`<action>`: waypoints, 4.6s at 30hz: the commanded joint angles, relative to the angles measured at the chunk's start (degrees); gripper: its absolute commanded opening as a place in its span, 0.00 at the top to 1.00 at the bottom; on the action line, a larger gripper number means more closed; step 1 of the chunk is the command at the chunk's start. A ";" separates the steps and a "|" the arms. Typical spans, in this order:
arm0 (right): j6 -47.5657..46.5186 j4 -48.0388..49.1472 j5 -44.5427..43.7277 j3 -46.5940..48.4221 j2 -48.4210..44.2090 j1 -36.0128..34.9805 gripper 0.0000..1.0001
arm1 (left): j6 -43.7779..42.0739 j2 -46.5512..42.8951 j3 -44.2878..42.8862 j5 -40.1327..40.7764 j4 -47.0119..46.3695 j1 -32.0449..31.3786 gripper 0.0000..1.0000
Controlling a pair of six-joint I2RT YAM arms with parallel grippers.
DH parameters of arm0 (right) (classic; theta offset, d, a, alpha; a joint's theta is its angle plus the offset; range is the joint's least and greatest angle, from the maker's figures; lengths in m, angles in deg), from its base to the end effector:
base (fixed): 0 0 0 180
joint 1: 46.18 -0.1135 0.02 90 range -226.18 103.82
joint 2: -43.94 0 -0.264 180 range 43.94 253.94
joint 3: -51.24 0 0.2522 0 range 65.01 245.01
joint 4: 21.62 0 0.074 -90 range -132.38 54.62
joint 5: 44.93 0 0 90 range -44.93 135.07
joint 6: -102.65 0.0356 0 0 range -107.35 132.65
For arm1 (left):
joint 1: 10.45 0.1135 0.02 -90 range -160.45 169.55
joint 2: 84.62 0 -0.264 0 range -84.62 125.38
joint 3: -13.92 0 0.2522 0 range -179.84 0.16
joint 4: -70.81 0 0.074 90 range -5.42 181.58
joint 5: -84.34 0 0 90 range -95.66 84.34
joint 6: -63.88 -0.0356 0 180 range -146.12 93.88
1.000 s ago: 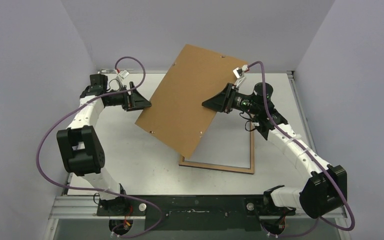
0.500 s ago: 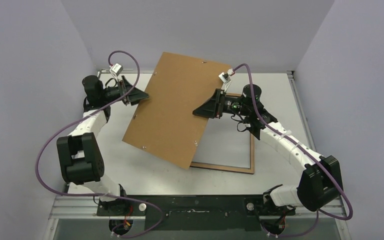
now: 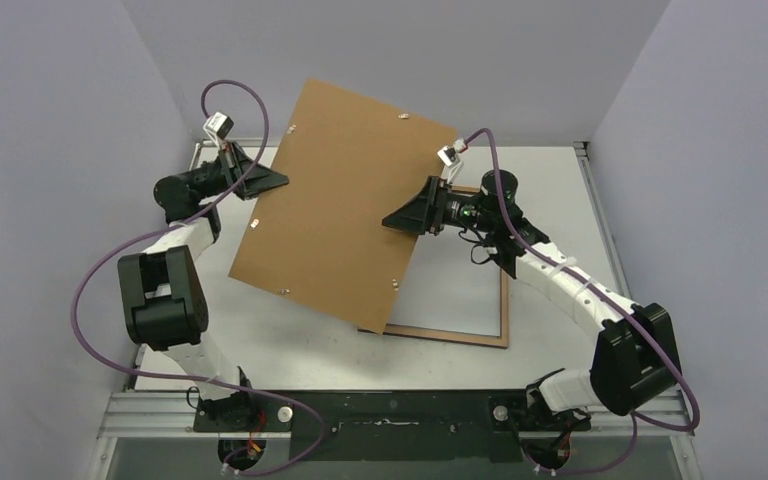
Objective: Put the photo into the frame
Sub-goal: Turn over the photo frame item at the center of the board, then place the photo frame item in the photo frame.
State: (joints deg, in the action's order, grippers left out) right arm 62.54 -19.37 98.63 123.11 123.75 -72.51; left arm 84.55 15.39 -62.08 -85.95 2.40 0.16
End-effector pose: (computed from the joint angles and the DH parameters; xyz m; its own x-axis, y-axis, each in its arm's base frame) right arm 0.2721 0.1666 0.3291 -0.8075 0.1073 -0.5801 -0.5640 0.1479 0.8124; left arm 0.3538 0.0306 0.3268 -0.8613 -0.3219 -0.3930 0.4101 0.0162 -0.9119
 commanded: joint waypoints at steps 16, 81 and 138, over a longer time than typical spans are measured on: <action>18.49 38.63 -8.96 -13.54 -5.21 -1.93 0.51 | -8.68 -8.87 4.57 11.93 1.73 5.60 1.00; -16.86 -34.74 7.08 5.14 -1.32 34.61 0.95 | -109.57 0.54 -12.60 45.05 109.35 -20.45 0.33; -15.69 -33.54 8.45 -1.50 -2.72 31.70 0.95 | -109.48 0.63 -12.33 46.10 108.80 -20.36 0.35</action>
State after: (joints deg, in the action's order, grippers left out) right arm 47.30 -55.63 103.24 120.95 123.42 -40.29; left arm -24.42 17.38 -73.14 -40.10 111.84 -20.12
